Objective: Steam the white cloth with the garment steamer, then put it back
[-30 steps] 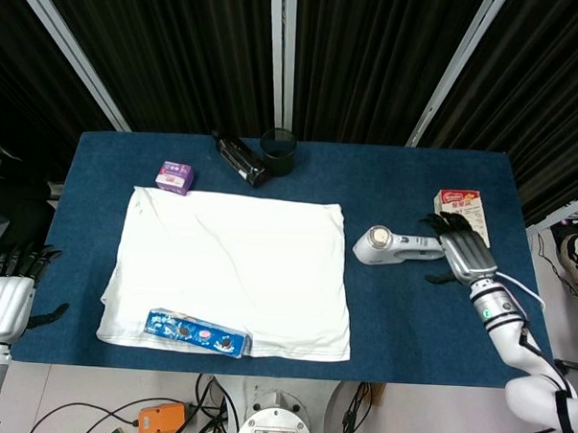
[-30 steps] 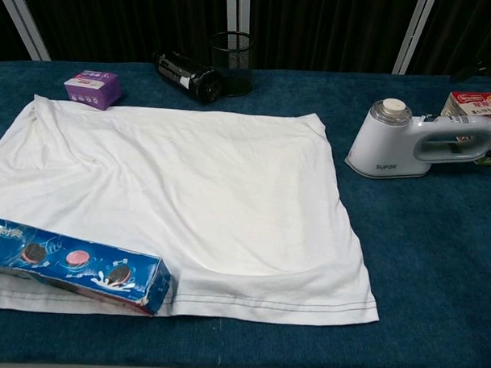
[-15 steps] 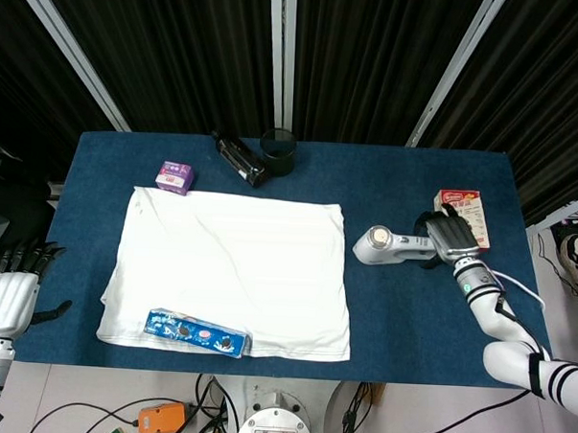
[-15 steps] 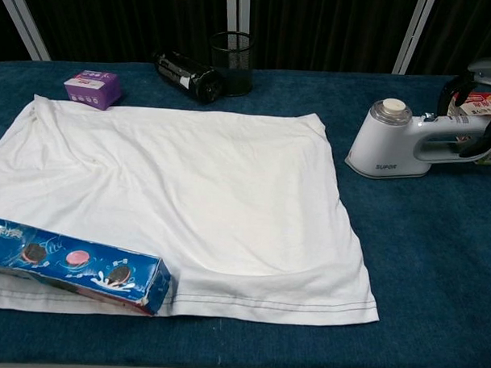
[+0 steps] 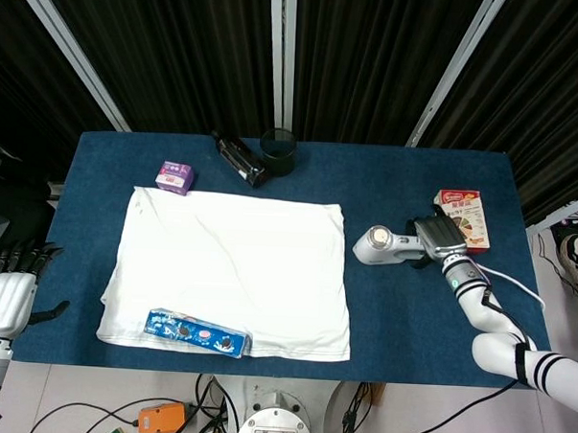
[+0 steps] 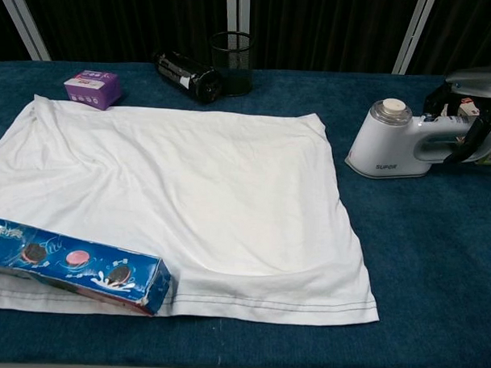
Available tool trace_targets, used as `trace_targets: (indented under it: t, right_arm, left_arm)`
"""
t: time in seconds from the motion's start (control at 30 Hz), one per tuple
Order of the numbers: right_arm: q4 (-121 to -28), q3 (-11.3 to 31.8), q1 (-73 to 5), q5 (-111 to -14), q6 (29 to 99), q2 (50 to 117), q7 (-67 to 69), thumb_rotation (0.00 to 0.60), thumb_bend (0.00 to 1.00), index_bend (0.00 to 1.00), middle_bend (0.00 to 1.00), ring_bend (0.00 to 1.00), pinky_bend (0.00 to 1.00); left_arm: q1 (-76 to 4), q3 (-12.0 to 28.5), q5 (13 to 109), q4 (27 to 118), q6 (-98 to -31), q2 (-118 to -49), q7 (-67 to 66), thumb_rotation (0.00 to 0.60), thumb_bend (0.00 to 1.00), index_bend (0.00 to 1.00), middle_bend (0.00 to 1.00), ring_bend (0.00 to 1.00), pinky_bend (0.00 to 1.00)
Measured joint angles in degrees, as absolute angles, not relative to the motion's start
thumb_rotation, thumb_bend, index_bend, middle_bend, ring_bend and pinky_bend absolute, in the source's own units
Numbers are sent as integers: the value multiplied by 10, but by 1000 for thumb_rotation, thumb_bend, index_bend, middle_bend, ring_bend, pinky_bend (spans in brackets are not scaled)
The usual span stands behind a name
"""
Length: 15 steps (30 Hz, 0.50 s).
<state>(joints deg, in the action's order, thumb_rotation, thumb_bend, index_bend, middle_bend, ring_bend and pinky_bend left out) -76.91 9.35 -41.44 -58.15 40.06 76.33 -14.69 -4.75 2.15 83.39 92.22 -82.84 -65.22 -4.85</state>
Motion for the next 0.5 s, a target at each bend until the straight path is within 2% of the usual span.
trace_targets:
  t: [0.5]
  right_arm:
    - [-764,85,-417,-586,405,769,-121,600,0,542,555,528,120]
  left_arm:
    - [-48,21,833,920,-829,-651,-45,600,87,186,138,38,0]
